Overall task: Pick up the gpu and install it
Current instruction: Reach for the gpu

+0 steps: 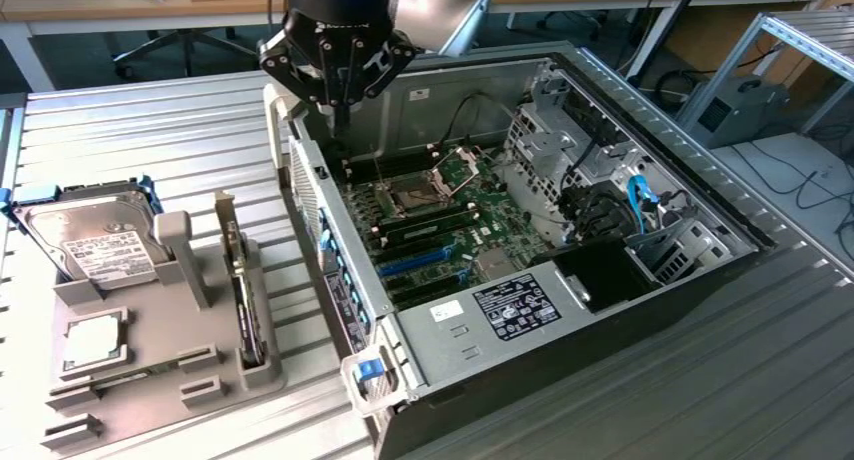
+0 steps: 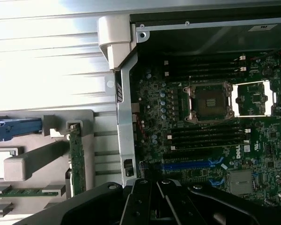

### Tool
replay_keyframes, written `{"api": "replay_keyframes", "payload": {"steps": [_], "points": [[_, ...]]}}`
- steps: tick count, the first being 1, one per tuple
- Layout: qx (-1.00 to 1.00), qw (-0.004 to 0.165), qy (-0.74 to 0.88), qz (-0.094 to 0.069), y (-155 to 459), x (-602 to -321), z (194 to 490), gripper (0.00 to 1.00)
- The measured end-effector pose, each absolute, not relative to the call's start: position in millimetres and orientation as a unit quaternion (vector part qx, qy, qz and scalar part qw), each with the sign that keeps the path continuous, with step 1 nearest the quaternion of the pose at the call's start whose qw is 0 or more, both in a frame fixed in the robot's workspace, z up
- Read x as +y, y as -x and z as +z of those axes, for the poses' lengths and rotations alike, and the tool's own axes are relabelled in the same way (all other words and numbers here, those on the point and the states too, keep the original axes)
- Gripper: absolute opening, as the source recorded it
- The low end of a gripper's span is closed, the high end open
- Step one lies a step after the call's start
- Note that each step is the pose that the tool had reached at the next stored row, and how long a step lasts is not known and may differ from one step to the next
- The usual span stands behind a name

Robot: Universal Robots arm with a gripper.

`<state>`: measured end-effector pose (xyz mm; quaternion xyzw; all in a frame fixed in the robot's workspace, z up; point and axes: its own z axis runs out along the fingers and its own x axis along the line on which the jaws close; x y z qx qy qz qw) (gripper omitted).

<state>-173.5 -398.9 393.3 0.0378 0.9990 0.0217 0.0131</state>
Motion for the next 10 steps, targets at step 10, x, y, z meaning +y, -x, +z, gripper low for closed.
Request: {"api": "replay_keyframes", "payload": {"steps": [10], "points": [[0.999,0.013,-0.038,0.022,183.4,-398.9,393.3,0.11]]}}
